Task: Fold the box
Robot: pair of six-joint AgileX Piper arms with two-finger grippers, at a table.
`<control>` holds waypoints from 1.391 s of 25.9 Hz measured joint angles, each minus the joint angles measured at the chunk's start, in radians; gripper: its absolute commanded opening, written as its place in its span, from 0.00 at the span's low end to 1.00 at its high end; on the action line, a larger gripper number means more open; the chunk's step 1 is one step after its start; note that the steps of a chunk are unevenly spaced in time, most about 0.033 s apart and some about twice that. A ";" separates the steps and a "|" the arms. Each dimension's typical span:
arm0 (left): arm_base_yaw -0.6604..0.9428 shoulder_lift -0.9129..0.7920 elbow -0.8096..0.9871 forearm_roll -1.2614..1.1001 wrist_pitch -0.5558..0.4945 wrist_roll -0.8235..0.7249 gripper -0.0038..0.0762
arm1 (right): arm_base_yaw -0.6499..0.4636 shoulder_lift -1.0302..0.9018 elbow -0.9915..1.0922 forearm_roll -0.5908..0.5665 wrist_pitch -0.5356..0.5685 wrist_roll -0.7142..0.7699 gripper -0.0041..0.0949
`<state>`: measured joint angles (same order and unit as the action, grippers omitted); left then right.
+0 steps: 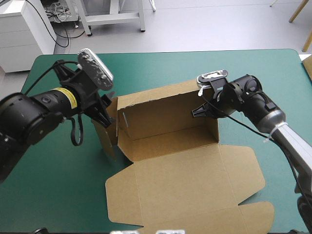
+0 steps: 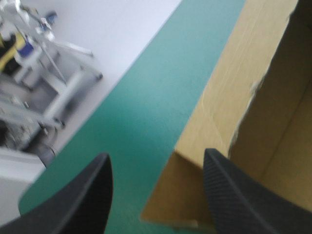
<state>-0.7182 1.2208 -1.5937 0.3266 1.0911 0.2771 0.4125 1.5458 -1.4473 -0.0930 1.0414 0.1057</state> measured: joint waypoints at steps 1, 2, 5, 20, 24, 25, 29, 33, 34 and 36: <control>0.059 0.006 0.001 -0.052 0.028 0.015 0.55 | -0.019 0.024 -0.020 0.014 0.015 -0.012 0.02; 0.118 0.013 0.008 -0.102 0.043 0.027 0.55 | -0.035 0.044 -0.036 0.026 0.027 -0.023 0.02; 0.326 0.033 0.053 -0.286 0.050 0.059 0.52 | -0.087 0.114 -0.085 0.069 0.050 -0.055 0.02; 0.642 -0.742 0.855 -0.642 -0.109 0.242 0.04 | -0.140 0.366 -0.217 0.103 -0.141 -0.118 0.02; 0.642 -0.946 0.969 -0.544 -0.065 0.165 0.04 | -0.141 0.393 -0.218 0.105 -0.151 -0.118 0.02; 0.642 -0.993 0.990 -0.519 -0.047 0.128 0.04 | -0.141 0.402 -0.217 0.107 -0.143 -0.118 0.02; 0.642 -1.128 1.027 -0.498 0.000 0.046 0.04 | -0.142 0.406 -0.217 0.109 -0.143 -0.118 0.02; 0.642 -1.187 1.049 -0.486 0.027 0.031 0.04 | -0.142 0.406 -0.217 0.112 -0.143 -0.118 0.09; 0.642 -1.195 1.057 -0.484 0.030 0.030 0.04 | -0.142 0.406 -0.217 0.115 -0.143 -0.118 0.11; 0.642 -1.201 1.072 -0.484 0.032 0.029 0.04 | -0.142 0.406 -0.217 0.119 -0.137 -0.128 0.17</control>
<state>-0.0765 0.0195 -0.5213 -0.1579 1.1227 0.3061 0.2701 1.9514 -1.6642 0.0261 0.9041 -0.0228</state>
